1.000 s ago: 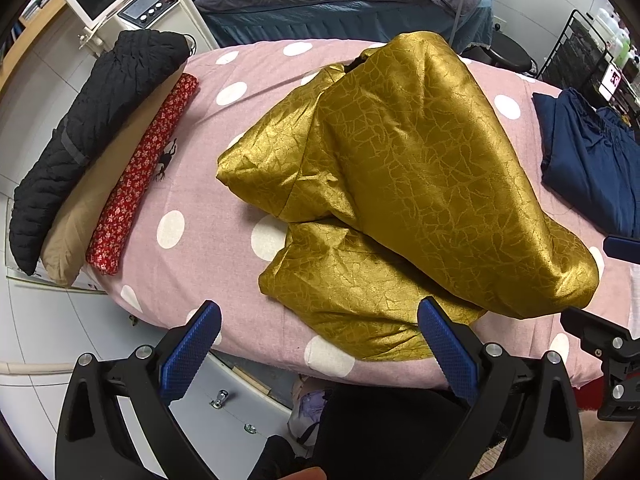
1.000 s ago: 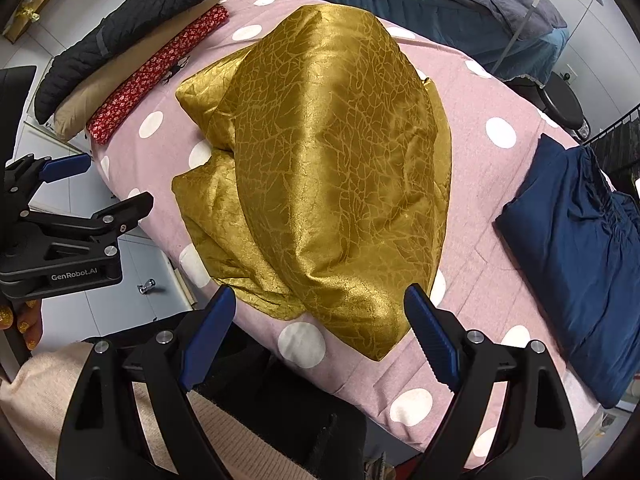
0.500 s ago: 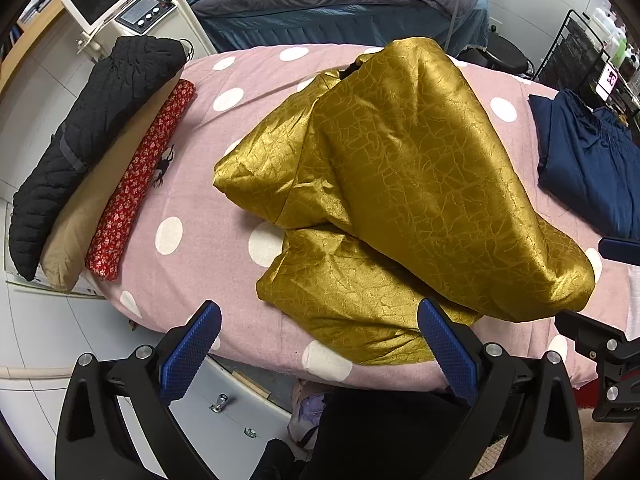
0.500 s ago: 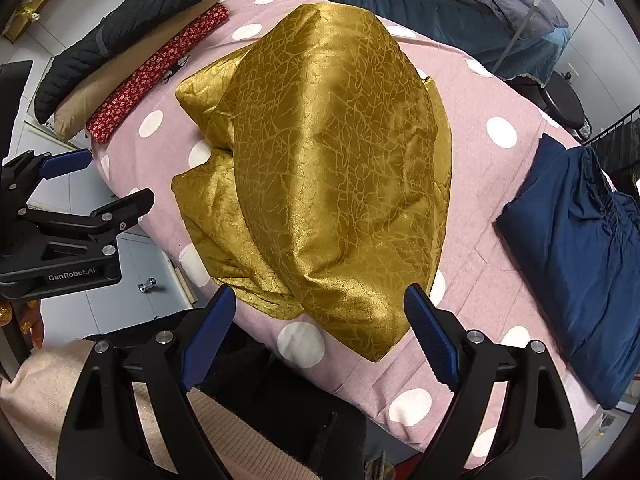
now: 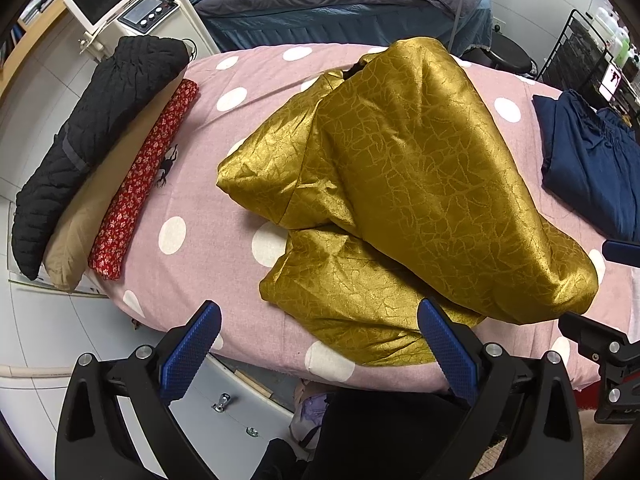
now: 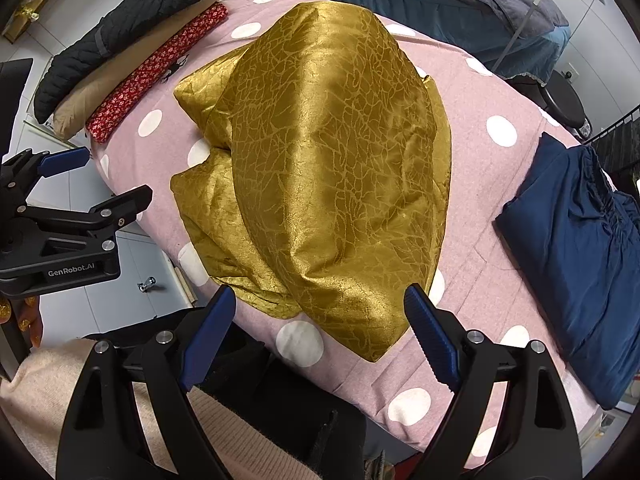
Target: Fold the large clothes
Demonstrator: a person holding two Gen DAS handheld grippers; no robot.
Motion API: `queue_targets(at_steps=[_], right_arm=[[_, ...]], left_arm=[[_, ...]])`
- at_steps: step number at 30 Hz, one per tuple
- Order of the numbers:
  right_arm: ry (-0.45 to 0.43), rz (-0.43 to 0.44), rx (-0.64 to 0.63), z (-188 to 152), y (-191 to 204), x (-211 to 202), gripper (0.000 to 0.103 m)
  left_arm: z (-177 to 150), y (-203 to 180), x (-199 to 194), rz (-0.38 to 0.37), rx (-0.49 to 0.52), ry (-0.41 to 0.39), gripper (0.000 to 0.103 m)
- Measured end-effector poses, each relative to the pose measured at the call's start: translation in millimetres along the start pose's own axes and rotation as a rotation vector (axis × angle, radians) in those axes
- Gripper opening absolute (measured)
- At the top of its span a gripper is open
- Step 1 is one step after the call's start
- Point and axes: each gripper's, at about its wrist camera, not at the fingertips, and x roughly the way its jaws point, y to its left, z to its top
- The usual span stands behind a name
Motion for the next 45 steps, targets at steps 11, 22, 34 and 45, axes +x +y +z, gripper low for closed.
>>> queue_targets(at_steps=[11,22,34,45], right_arm=[[0.000,0.003,-0.001,0,0,1,0.085],[0.008,0.007,0.001,-1,1,2,0.085],[-0.014,0.024,0.016,1,-5,1,0.085],[-0.083,0.068,0.170,10,-38,-3,0.085]], left_arm=[[-1,2,1,-0.006,-0.009,0.006,0.096],[-2,4,2,0.002,-0.013,0.013,0.096],[0,9,17,-0.084,-0.043,0.072,0.096],[70,78,51,-0.158,-0.268,0.031,0.096]])
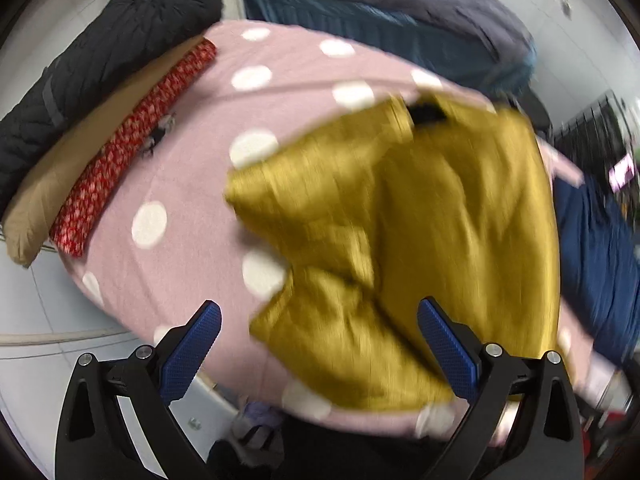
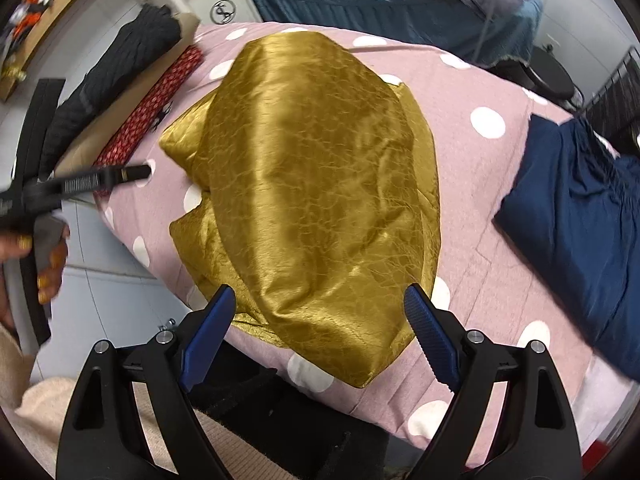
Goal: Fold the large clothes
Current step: 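Grasp the gold jacket with both grippers and lift it off the bed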
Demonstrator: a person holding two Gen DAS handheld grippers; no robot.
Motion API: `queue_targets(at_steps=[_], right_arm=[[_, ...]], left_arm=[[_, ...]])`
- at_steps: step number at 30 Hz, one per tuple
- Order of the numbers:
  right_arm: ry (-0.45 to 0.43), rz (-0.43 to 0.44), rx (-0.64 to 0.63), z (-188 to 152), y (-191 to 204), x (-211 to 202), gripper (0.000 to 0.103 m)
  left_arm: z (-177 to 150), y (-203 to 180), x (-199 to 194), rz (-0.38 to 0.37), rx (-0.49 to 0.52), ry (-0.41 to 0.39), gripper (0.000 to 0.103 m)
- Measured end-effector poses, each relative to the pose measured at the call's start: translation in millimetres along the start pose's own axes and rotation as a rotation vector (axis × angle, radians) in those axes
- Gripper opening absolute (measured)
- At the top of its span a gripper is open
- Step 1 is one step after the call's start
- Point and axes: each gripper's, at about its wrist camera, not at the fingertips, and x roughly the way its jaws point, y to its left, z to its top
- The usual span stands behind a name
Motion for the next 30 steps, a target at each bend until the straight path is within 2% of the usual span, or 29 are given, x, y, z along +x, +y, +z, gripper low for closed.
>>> queue_targets(at_steps=[2,5,9,11,12,13,15,17,20,23,25,30], right_arm=[[-0.003,-0.005,0.020,0,-4,-1,0.085],[-0.019,-0.031,0.037,-2,-8,-5,0.085],[-0.042,-0.076,0.077,-7,-15,-12,0.085],[-0.062,-0.102,0.108,-11,-21,-16,0.085],[-0.072,-0.114,0.136,-15,-26,-20,0.085],[-0.079,-0.118,0.159,-17,-31,-21,0.085],[-0.090,-0.122,0.214,-22,-42,-24,0.085],[-0.097,-0.116,0.270,-25,-51,-26,0.085],[-0.097,-0.088,0.331,-26,-61,-25,0.085],[-0.077,-0.075,0.328,-18,-65,-17,0.085],[-0.060,-0.045,0.292,-5,-65,-8,0.085],[-0.021,0.003,0.176,39,-65,21,0.085]], left_arm=[[34,3,7,-0.012,-0.014,-0.003,0.096],[85,-6,29,-0.013,0.028,0.026,0.096],[147,-30,80,-0.003,0.070,0.101,0.096],[162,-43,109,0.048,0.120,0.158,0.096],[164,-52,124,0.046,0.156,0.199,0.096],[162,-61,139,0.033,0.194,0.243,0.096],[148,-72,156,0.053,0.266,0.305,0.096],[131,-78,165,0.075,0.322,0.331,0.096],[92,-80,169,0.077,0.386,0.344,0.090],[53,-76,164,0.069,0.397,0.333,0.078],[24,-74,156,0.077,0.413,0.323,0.058],[-34,-70,125,0.055,0.390,0.256,0.033]])
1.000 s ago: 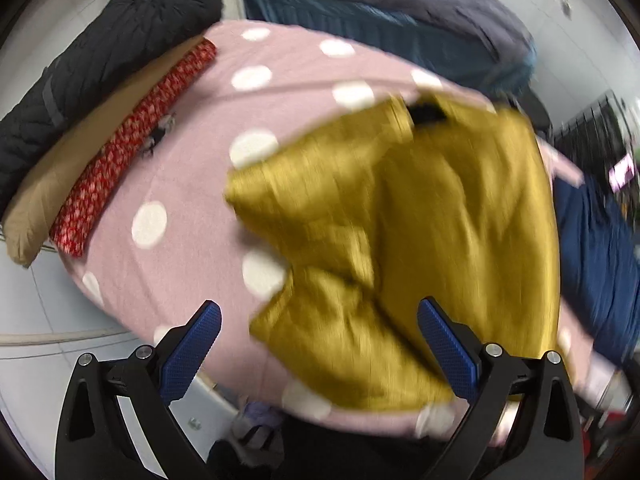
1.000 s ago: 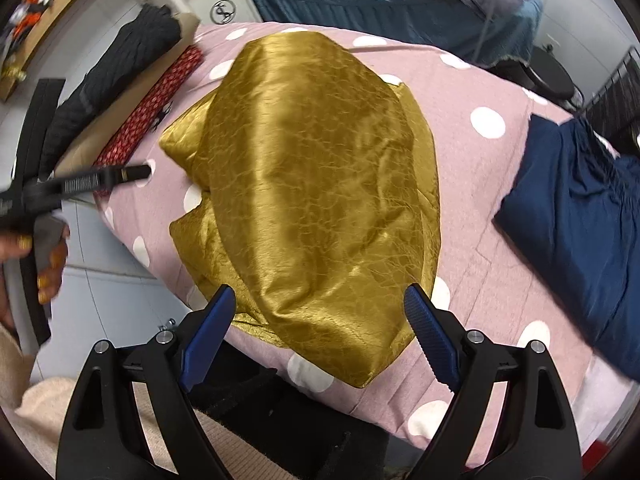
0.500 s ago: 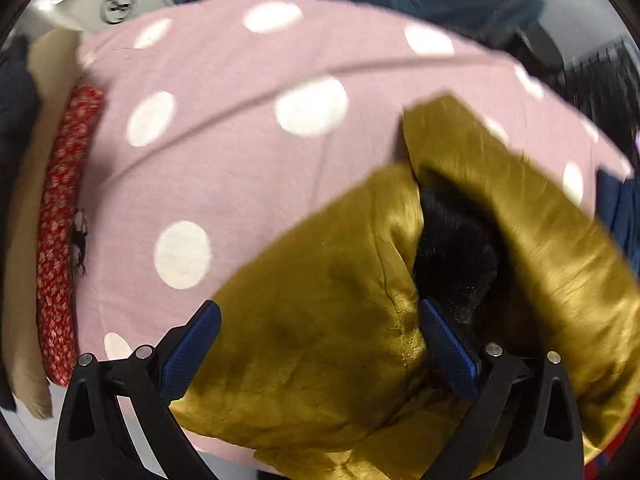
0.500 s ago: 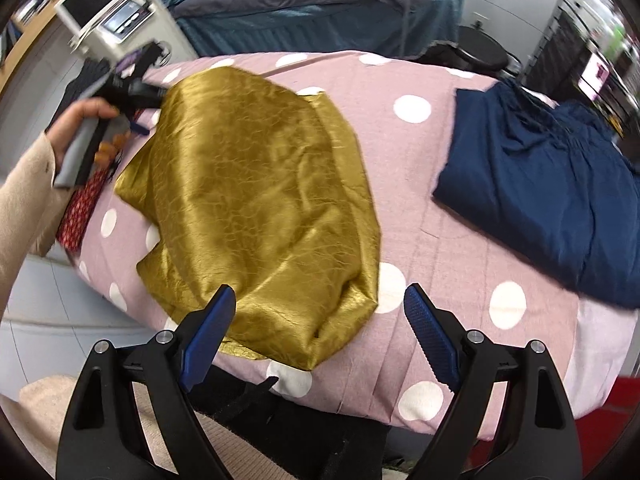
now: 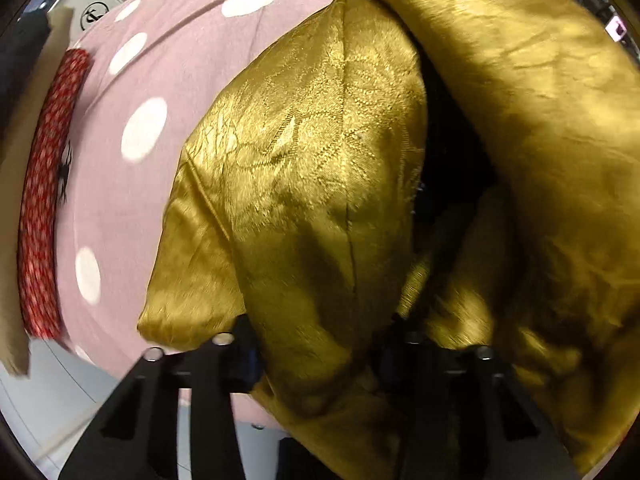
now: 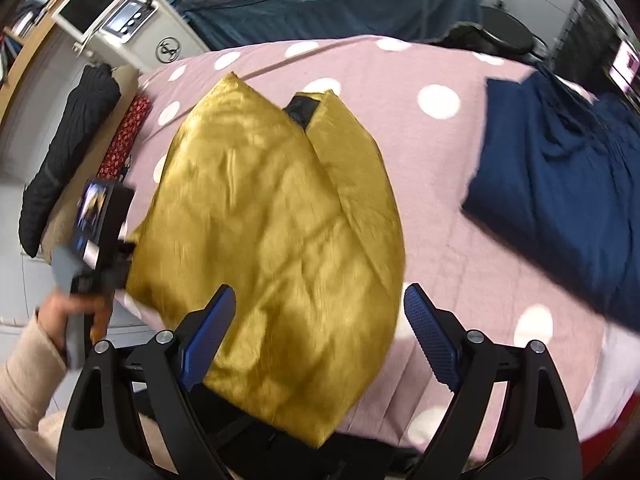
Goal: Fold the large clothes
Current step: 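Grasp the gold jacket with both grippers and lift it off the bed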
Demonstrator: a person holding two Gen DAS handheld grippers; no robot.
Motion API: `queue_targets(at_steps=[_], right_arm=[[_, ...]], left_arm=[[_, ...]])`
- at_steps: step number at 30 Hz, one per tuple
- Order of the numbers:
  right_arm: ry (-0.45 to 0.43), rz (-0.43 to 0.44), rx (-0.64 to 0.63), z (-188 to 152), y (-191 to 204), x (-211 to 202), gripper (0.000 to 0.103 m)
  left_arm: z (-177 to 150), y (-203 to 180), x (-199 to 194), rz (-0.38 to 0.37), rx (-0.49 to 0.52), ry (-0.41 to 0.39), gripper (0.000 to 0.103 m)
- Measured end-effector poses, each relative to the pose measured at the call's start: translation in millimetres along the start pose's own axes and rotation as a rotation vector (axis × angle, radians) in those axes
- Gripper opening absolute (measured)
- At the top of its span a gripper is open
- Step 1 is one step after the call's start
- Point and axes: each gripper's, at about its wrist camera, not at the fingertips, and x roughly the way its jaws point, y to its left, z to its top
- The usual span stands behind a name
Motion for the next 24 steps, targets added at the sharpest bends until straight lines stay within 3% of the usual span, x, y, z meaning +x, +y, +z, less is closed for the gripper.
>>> queue_targets(at_steps=[6,10,14,16,19,21,22,23,24], right_arm=[[0.000,0.149,-0.014,74,13,28,0.085],[0.003,0.190,-0.135,122,51,45,0.085],[0.035,0.070,-0.209,158,73,96,0.085],[0.098,-0.083,-0.175,170,63,142,0.085],[0.241,-0.121,-0.054,165,29,201,0.085],[0.285,-0.045,0.011,151,14,218,0.066],[0.285,0.006,0.027,143,10,219,0.038],[0.283,0.036,0.034,136,8,218,0.023],[0.257,0.030,0.021,130,6,211,0.016]], left_arm=[[-50,-12,-17,0.005,-0.034,-0.043,0.025],[-77,-24,-21,0.025,-0.032,-0.049,0.024],[-92,-27,-24,0.041,-0.070,-0.058,0.023],[-94,-21,-27,0.035,-0.121,-0.060,0.023],[-94,-11,-32,0.032,-0.163,-0.074,0.023],[-94,-10,-35,0.031,-0.184,-0.080,0.022],[-92,-7,-33,0.031,-0.190,-0.080,0.020],[-90,-3,-31,0.030,-0.198,-0.081,0.019],[-87,0,-32,0.026,-0.213,-0.083,0.018]])
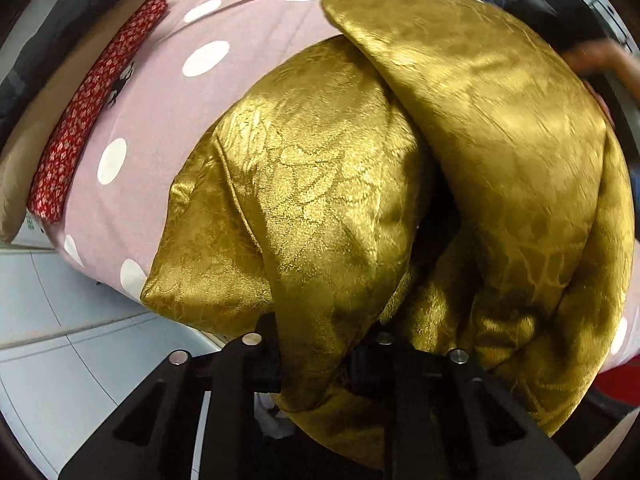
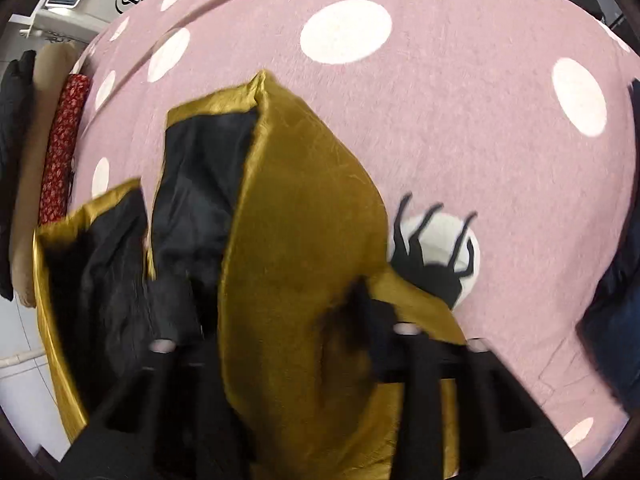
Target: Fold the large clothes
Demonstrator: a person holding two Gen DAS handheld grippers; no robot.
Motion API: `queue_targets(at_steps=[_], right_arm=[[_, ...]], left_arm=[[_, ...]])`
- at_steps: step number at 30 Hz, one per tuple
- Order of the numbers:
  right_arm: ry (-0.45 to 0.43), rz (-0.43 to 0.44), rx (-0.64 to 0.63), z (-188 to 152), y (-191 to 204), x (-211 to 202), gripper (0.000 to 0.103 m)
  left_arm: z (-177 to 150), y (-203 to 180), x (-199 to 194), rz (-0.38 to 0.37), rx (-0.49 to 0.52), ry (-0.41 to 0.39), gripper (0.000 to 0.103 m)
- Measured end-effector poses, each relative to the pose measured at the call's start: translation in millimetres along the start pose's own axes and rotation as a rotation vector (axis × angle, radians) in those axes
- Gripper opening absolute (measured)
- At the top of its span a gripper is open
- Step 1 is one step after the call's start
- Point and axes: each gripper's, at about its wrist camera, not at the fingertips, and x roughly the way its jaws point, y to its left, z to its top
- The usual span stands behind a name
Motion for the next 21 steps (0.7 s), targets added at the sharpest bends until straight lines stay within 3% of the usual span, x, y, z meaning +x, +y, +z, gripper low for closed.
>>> queue_targets(at_steps=[1,5,10,14,17,21], right_arm=[[-0.027,-0.004,-0.017,-3,-1,-7,0.007],[-0.186,0.102,0.016,-4,-12,-73,0.004],[-0.507,0.195,-0.004,0,-15,-209,0.002],[-0.745,0.209,-0.065,-18,-3,-314,0.002],[-0.912,0.241,-0.097,-43,4,-386,0.002],[-1.145,0.204,-0.194,-105,10,-462,0.002]], left_arm=[[5,4,0,-0.013,-0.017,-0.001,0.016],[37,17,-15,-0.029,-0.044,-0.057,0.013],[107,37,-64,-0.030,-0.059,-0.218,0.013],[153,35,-129,-0.035,-0.056,-0.392,0.013],[181,39,-188,-0.073,-0.065,-0.545,0.013],[184,29,-247,-0.097,-0.068,-0.698,0.013]])
